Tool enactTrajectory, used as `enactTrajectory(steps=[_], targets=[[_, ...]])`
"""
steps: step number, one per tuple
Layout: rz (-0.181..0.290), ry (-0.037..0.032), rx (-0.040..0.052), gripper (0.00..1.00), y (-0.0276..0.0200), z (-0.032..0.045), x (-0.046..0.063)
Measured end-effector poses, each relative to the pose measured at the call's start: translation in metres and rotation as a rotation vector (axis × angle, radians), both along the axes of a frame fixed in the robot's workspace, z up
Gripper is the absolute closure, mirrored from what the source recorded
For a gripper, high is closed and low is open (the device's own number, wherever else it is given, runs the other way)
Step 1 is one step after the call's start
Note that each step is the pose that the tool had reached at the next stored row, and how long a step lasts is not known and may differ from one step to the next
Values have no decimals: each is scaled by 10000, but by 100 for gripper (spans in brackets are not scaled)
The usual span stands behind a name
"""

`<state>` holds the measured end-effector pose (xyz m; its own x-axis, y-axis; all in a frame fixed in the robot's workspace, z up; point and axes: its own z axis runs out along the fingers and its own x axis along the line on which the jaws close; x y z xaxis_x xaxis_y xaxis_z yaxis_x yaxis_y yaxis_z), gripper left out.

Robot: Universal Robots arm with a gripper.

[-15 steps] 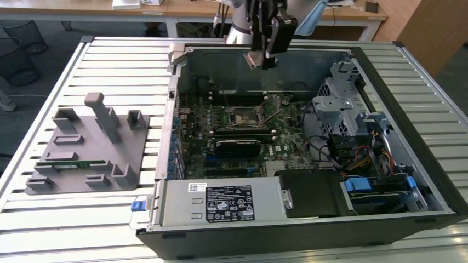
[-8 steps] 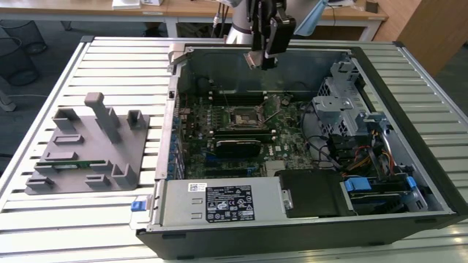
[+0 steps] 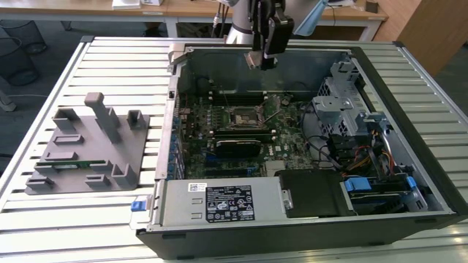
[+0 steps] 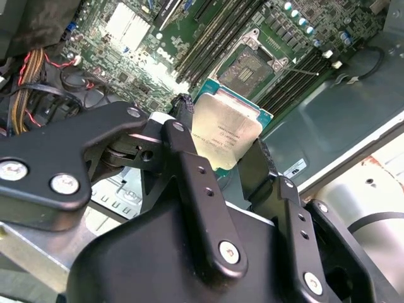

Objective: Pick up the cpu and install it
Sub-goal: 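Place the cpu into insertion slot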

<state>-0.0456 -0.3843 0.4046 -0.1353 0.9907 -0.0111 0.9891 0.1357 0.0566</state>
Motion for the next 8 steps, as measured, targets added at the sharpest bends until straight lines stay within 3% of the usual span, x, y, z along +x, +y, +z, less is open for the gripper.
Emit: enactTrajectory(steps=[8], targets=[[-406,0,-1,47,0,-1,0]])
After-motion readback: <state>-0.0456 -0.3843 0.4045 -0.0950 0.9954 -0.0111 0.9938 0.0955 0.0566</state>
